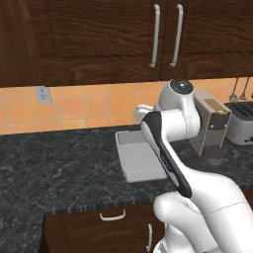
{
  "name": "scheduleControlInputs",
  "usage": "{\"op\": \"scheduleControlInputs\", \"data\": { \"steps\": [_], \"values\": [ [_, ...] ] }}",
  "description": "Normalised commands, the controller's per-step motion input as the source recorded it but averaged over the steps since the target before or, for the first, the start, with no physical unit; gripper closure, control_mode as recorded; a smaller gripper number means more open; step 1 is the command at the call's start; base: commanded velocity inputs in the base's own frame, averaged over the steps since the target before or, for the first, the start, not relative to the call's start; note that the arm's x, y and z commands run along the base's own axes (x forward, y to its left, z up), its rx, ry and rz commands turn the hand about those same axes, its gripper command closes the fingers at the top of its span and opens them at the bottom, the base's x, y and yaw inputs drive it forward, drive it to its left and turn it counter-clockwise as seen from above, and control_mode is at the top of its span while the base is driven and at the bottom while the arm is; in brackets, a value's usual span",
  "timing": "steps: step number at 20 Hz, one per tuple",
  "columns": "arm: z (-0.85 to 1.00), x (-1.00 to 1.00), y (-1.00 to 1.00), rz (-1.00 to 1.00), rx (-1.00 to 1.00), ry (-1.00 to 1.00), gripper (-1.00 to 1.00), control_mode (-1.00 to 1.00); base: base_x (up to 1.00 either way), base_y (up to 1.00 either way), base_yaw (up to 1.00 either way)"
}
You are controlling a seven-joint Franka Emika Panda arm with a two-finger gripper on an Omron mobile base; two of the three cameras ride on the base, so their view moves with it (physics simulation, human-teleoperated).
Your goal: Place one cucumber and one chicken drumstick in each tupperware on the nearby counter, to pack two identical lunches.
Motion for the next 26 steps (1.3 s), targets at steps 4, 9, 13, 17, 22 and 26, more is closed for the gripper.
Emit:
{"op": "scheduleControlInputs", "data": {
  "steps": [4, 9, 13, 17, 22, 26],
  "values": [
    [-1.0, 0.71, 0.02, -0.04, 0.37, -0.02, 1.0, -1.0, 0.0, 0.0, 0.0],
    [-1.0, 0.96, -0.18, -0.01, 0.15, 0.0, 1.0, -1.0, 0.0, 0.0, 0.0],
    [-1.0, 1.0, 0.0, -0.08, -0.13, 0.0, 1.0, -1.0, 0.0, 0.0, 0.0],
    [-0.79, 0.96, 0.0, -0.04, -0.05, 0.0, -1.0, -1.0, 0.0, 0.0, 0.0],
    [0.07, 0.07, 0.0, -0.01, 0.0, 0.0, -1.0, -1.0, 0.0, 0.0, 0.0],
    [0.3, 0.0, 0.0, -0.01, 0.0, 0.0, -1.0, -1.0, 0.0, 0.0, 0.0]
  ]
}}
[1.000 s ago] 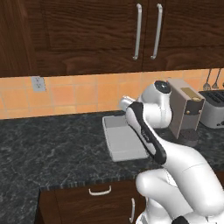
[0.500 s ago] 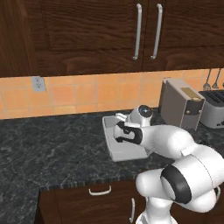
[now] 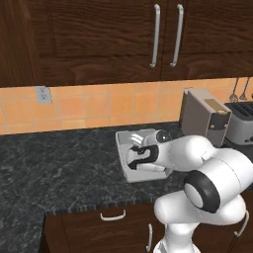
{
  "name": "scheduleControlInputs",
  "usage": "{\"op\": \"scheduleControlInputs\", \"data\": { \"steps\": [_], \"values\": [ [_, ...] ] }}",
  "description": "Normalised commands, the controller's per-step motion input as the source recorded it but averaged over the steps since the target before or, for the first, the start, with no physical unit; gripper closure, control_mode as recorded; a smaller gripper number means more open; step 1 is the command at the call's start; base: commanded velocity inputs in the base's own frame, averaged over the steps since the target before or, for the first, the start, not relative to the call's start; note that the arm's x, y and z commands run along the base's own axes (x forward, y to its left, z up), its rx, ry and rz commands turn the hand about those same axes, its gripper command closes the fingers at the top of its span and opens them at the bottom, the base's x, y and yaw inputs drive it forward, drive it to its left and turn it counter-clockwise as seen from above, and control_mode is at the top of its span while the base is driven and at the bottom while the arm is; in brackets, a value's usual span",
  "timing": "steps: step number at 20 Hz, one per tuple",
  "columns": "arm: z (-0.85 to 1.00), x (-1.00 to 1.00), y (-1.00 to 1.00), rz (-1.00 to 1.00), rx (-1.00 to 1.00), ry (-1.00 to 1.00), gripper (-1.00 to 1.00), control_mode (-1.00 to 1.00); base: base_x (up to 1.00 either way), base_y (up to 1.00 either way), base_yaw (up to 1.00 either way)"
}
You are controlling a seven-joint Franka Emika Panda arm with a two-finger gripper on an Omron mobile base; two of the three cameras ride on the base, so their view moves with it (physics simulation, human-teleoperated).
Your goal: Place one cucumber and one chicken drumstick in each tupperware on the nearby counter, to pack two identical lunches.
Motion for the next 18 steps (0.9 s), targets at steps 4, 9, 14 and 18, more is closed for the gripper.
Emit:
{"op": "scheduleControlInputs", "data": {
  "steps": [4, 9, 14, 18],
  "values": [
    [0.85, 0.0, 0.21, -0.02, 0.0, 0.0, -1.0, -1.0, 0.0, 0.0, 0.0],
    [1.0, -0.54, 0.2, 0.0, -0.07, -0.01, -1.0, -1.0, 0.0, 0.0, 0.0],
    [1.0, -1.0, 0.0, -0.03, -0.05, 0.0, -1.0, -1.0, 0.0, 0.0, 0.0],
    [1.0, -1.0, -0.09, -0.01, 0.0, 0.16, -1.0, -1.0, 0.0, 0.0, 0.0]
  ]
}}
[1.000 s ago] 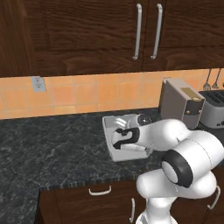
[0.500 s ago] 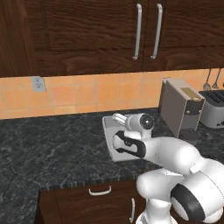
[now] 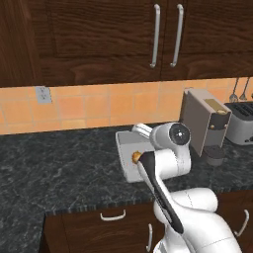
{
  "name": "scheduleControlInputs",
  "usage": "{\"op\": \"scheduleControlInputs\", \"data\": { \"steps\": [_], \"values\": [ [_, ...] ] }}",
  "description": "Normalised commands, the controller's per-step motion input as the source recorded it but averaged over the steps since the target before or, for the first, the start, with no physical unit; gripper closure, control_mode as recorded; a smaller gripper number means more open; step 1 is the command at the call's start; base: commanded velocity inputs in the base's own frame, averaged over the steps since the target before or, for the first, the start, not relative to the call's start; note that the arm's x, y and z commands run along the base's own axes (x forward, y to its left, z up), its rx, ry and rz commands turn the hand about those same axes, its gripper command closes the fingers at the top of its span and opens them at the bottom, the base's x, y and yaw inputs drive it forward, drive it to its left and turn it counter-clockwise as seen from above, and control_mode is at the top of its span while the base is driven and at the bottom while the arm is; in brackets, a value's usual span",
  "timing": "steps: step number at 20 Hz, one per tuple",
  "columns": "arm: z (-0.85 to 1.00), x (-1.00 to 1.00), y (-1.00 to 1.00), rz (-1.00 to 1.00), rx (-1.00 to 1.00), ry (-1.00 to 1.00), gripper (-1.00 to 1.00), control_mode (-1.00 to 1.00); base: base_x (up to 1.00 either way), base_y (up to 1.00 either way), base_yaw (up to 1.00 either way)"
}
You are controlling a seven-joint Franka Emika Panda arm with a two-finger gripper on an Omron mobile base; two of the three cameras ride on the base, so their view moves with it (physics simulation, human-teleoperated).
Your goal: Place one cucumber and one chicken drumstick in each tupperware on the nearby counter, to pack two identical lunches.
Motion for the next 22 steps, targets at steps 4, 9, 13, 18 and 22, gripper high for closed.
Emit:
{"op": "scheduleControlInputs", "data": {
  "steps": [4, 9, 13, 18, 22],
  "values": [
    [0.89, -1.0, -0.11, 0.0, 0.0, 0.29, -1.0, -1.0, 0.0, 0.0, 0.0],
    [-0.09, -0.8, 0.0, 0.0, -0.06, 0.24, -1.0, 1.0, -0.2, -0.03, -0.01],
    [0.0, 0.0, 0.0, 0.0, 0.0, 0.0, -1.0, 1.0, -1.0, -0.42, -0.23],
    [0.0, 0.0, 0.0, 0.0, 0.0, 0.0, -1.0, 1.0, -0.87, -0.58, -0.58],
    [0.0, 0.0, 0.0, 0.0, 0.0, 0.0, -1.0, 1.0, -0.02, -0.74, -0.85]
  ]
}}
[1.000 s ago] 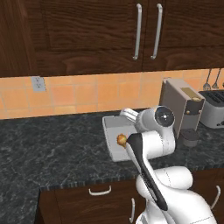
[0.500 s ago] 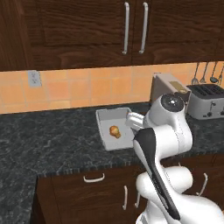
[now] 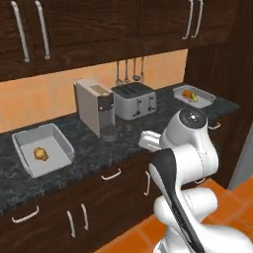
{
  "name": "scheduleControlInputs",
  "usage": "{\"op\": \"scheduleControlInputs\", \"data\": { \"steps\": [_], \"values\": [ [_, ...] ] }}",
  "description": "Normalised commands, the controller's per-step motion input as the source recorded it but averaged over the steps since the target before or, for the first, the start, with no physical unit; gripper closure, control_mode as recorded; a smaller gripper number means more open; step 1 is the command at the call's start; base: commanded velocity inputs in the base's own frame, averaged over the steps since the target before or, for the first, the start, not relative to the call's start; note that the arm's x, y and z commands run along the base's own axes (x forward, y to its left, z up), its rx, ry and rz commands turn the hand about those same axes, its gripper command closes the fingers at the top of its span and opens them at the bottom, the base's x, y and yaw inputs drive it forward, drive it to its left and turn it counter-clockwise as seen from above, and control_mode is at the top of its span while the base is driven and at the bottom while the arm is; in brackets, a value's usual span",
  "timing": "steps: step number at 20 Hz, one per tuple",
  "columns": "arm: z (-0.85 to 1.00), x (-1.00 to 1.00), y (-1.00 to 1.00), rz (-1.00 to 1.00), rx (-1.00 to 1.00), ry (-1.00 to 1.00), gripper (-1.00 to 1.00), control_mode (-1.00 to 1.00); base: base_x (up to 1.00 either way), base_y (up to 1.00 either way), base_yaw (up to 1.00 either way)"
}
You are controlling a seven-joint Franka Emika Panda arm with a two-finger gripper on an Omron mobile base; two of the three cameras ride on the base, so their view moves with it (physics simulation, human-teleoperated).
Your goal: Place one cucumber and one chicken drumstick in each tupperware on the nearby counter, to pack two identical lunches.
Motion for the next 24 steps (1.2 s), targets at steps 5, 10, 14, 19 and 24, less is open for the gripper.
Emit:
{"op": "scheduleControlInputs", "data": {
  "steps": [5, 10, 14, 19, 24],
  "values": [
    [0.0, 0.0, 0.0, 0.0, 0.0, 0.0, -1.0, 1.0, 0.07, -0.95, -0.78],
    [0.0, 0.0, 0.0, 0.0, 0.0, 0.0, -1.0, 1.0, 0.97, -1.0, -0.08],
    [0.0, 0.0, 0.0, 0.0, 0.0, 0.0, -1.0, 1.0, 1.0, -1.0, 0.24],
    [0.0, 0.0, 0.0, 0.0, 0.0, 0.0, -1.0, 1.0, 0.45, -1.0, 0.05],
    [0.0, 0.0, 0.0, 0.0, 0.0, 0.0, -1.0, 1.0, 0.29, -1.0, 0.0]
  ]
}}
